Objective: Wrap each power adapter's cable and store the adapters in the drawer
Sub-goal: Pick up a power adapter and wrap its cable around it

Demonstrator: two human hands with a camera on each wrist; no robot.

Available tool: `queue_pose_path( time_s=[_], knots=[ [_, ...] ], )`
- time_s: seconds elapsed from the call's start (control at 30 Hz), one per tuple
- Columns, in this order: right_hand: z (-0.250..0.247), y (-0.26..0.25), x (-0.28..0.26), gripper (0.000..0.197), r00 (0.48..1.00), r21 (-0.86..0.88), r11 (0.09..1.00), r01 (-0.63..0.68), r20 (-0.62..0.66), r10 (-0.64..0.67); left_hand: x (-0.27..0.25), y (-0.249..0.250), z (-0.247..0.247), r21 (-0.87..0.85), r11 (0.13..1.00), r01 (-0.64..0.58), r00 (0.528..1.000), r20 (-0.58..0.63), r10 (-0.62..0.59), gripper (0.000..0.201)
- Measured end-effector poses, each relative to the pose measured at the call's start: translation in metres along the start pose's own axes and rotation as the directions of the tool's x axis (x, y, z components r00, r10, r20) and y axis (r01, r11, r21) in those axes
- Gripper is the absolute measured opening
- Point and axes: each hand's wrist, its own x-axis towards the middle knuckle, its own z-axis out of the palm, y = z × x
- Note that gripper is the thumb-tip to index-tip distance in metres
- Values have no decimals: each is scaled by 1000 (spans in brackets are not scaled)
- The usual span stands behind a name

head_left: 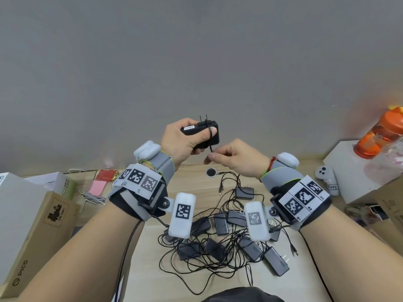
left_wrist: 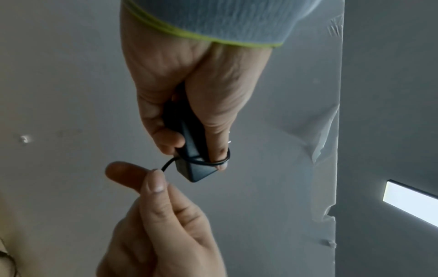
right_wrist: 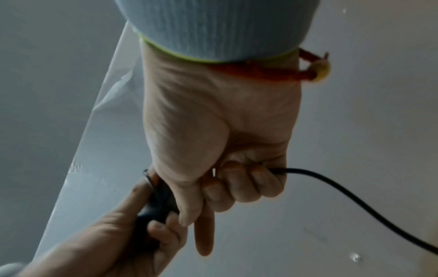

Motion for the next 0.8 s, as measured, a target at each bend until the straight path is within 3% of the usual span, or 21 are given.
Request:
queue_pose_path(
  time_s=[0.2,0.33,0.5,0.8],
  knots=[
    [-16,-14,-3,20,1000,-109,994,24,-6,-25,11,-16,-8,241,970,1,999,-42,9,28],
    [-31,-17,0,17,993,-79,993,86,-71,-91,9,-24,-10,393,919,5,999,29,-17,28],
    [-48,-14,6,10,974,-7,996,83,-211,-83,2,-23,-6,410,912,-21,989,139,-40,46],
    [-51,-1,16,14,954,49,995,87,-291,-69,-8,-5,2,329,935,-135,952,306,29,31]
  ],
)
